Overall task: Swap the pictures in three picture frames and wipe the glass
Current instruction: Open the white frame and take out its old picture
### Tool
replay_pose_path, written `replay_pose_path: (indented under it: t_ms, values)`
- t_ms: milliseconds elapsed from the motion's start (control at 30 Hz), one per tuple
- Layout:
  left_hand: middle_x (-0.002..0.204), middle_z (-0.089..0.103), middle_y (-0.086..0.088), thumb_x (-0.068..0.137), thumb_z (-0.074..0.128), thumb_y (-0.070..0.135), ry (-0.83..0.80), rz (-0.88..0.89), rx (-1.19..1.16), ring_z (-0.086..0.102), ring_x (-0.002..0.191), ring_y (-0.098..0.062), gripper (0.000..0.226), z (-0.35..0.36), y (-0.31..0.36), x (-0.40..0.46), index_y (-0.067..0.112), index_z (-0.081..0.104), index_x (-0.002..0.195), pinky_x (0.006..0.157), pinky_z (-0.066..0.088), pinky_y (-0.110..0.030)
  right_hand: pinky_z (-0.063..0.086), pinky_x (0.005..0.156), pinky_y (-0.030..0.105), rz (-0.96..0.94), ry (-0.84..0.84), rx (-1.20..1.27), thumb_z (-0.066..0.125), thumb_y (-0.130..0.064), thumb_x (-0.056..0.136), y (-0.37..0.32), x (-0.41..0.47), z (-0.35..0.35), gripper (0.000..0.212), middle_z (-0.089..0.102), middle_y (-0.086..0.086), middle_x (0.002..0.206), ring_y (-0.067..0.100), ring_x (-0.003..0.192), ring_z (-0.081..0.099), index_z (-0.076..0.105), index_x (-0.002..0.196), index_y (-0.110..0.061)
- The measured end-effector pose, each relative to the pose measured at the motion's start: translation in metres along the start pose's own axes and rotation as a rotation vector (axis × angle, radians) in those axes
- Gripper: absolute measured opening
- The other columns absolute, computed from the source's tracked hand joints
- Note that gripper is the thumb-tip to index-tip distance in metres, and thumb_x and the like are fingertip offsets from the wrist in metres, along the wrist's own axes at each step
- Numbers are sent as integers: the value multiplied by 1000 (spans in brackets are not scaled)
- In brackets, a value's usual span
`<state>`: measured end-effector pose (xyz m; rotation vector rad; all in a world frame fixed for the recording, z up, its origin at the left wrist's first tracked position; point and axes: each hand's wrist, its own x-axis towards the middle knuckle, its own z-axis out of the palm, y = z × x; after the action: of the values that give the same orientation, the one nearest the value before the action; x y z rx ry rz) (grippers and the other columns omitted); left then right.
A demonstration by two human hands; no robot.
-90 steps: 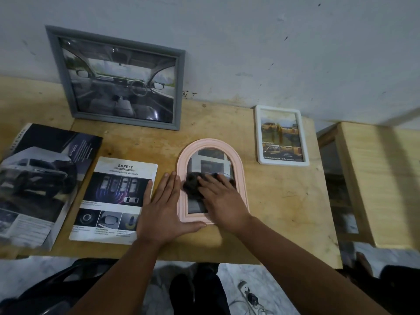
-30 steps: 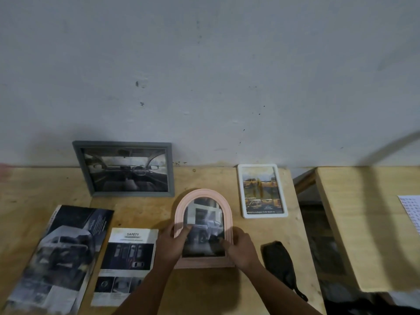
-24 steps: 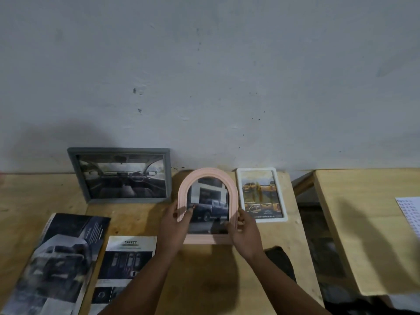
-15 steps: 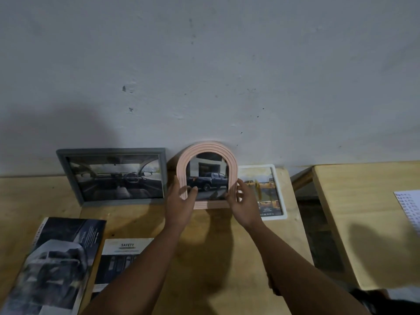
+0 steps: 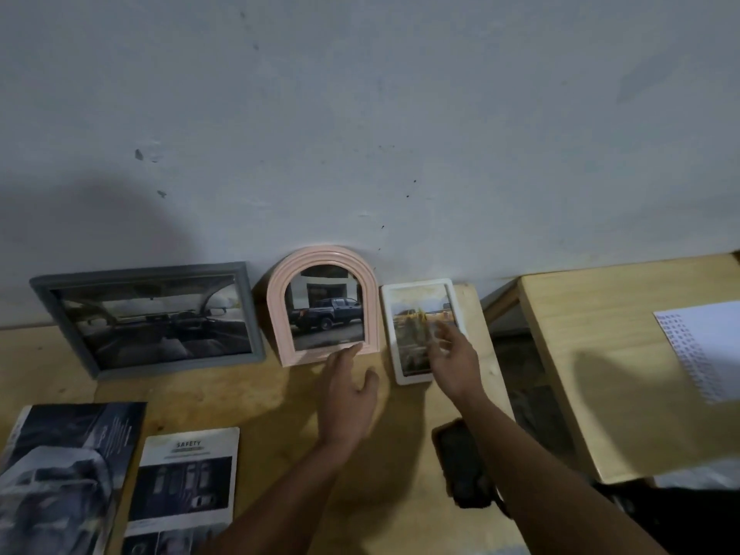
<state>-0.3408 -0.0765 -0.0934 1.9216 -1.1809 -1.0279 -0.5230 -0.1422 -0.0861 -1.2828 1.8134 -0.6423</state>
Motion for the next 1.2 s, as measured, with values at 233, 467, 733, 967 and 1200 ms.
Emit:
replay_pose_path:
  t_ms: [233, 467, 733, 967, 1200]
  values:
    - [134, 55, 11, 96, 68, 26, -235, -142, -56, 56, 122, -13, 48, 79, 25, 12, 30, 52, 141, 89, 47, -29, 50, 102, 41, 159, -18, -134, 56, -36, 103, 25, 58, -40, 58, 52, 15, 149, 35, 132, 54, 42, 153, -9]
    - [148, 52, 2, 92, 73, 36, -124, -286, -171, 53, 133, -24, 68, 114, 23, 22, 28, 42, 152, 109, 49, -43, 54, 99, 43, 244, -68, -151, 63, -16, 98, 56, 63, -41, 46, 63, 16, 132, 33, 123, 61, 53, 143, -8]
    - [128, 67, -3, 94, 70, 23, -44, -387, -362, 69, 103, -20, 40, 103, 8, -2, 25, 57, 132, 80, 58, -33, 59, 93, 52, 354, -141, -17, 65, -5, 94, 93, 24, -62, 43, 65, 12, 129, 32, 116, 64, 61, 136, -15]
    - [116, 75, -8, 98, 66, 23, -165, -434, -401, 71, 103, -28, 24, 72, 7, -38, 18, 70, 122, 91, 56, -42, 62, 87, 47, 352, -223, 166, 62, -5, 97, 100, -22, -75, 35, 69, 10, 124, 31, 108, 69, 66, 129, -17]
    - [97, 75, 4, 103, 61, 24, -95, 21, -119, 71, 82, -12, 17, -6, 31, -77, 23, 69, 117, 64, 50, -28, 52, 89, 41, 387, -353, 420, 63, -23, 99, 66, -51, -62, 24, 75, 10, 114, 29, 103, 68, 72, 121, -19]
